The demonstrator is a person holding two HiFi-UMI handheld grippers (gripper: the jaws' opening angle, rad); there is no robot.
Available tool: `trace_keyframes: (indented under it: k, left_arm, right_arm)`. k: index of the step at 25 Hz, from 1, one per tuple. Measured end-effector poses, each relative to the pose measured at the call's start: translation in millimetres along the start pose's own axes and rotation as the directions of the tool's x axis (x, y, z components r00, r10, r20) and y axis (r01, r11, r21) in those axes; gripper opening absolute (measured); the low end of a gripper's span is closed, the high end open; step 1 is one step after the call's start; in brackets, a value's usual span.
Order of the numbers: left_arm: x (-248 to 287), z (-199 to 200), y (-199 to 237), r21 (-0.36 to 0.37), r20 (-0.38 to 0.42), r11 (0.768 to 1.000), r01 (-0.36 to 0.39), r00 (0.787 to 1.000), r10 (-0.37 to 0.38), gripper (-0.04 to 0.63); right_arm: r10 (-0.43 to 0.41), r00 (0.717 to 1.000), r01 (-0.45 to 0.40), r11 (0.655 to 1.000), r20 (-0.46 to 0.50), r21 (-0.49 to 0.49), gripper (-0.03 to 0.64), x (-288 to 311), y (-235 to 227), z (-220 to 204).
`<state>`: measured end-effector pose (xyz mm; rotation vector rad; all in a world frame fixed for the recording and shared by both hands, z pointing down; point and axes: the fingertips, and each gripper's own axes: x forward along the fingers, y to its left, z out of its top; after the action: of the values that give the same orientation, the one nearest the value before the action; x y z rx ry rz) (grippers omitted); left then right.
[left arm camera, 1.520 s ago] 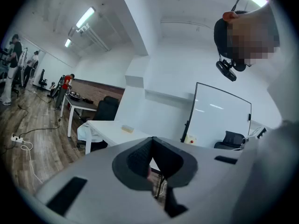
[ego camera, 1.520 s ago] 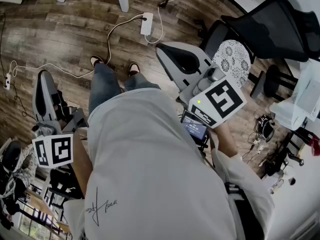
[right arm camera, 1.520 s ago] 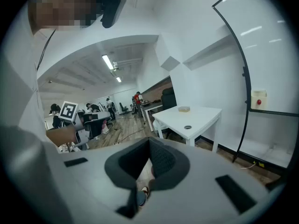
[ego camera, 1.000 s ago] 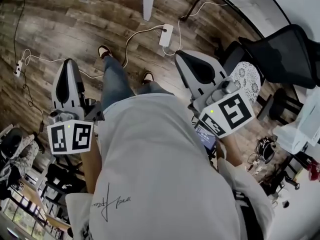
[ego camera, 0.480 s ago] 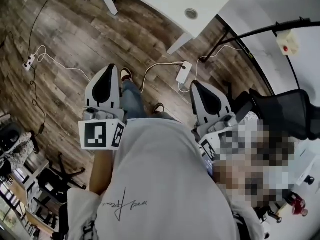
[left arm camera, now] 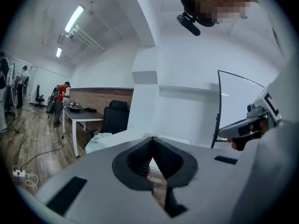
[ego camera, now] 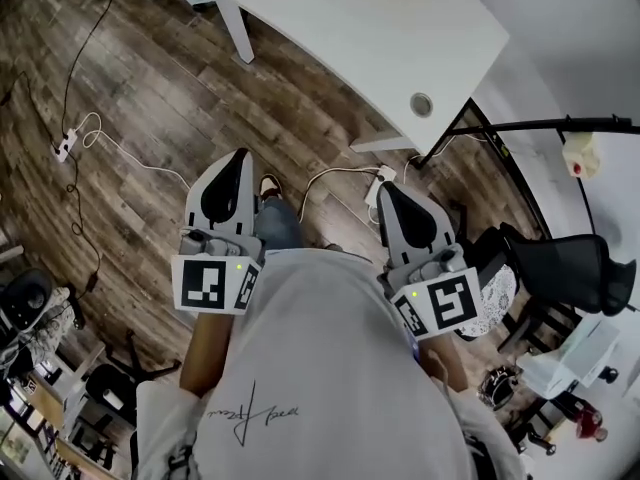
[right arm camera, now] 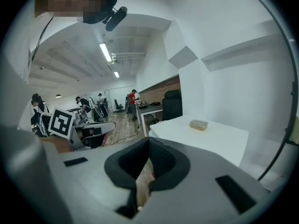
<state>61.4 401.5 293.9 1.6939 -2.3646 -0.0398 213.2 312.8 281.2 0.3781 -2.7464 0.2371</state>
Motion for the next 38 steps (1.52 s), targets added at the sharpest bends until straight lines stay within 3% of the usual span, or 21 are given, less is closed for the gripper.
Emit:
trace_keyframes:
  k: [3, 6, 13, 20, 29, 32, 38]
  left_arm:
    - [18.0, 14.6, 17.4, 0.067, 0.006, 0.997, 0.036, 0.999, -0.036, 0.006]
    - [33.6, 25.9, 31.3, 0.087, -0.003, 0.994, 0.062, 0.998, -0.062, 0.006]
    - [52.1, 32.9, 66.1, 0.01, -0.056, 0.993, 0.115, 0.992, -0.114, 0.006]
    - [59.6, 49.7, 81.0, -0.044, -0.039, 0.985, 0.17, 0.984, -0.171, 0.006]
    - [106.8, 73.9, 80.9, 0.05, -0.001, 0.965, 0.257, 0.966, -0.258, 0.006]
    - [137.4, 76.4, 83.4, 0.097, -0.021, 0.955, 0.28, 0.96, -0.279, 0.006]
    - [204.7, 83.5, 97.0, 0.07, -0.058, 0.937, 0.342, 0.939, -0.338, 0.006]
  right_arm:
    - [0.0, 1.0, 0.0, 1.0, 0.008, 0.003, 0.008, 32.9, 5.5, 16.3]
    - [0.008, 1.0, -0.008, 1.0, 0.013, 0.006, 0.008, 63.0, 11.2, 30.8]
    - [0.019, 0.999, -0.019, 1.0, 0.026, 0.019, 0.008, 108.0, 25.9, 47.1]
    - [0.029, 0.999, -0.031, 0.998, 0.039, 0.053, 0.008, 126.8, 32.7, 55.9]
    - [-0.018, 0.995, 0.011, 0.998, 0.096, 0.07, 0.008, 171.4, 0.8, 78.2]
    - [-0.042, 0.994, 0.033, 0.996, 0.1, 0.087, 0.008, 193.4, -21.8, 85.1]
    - [-0.098, 0.992, 0.091, 0.992, 0.082, 0.09, 0.008, 240.4, -61.1, 103.4]
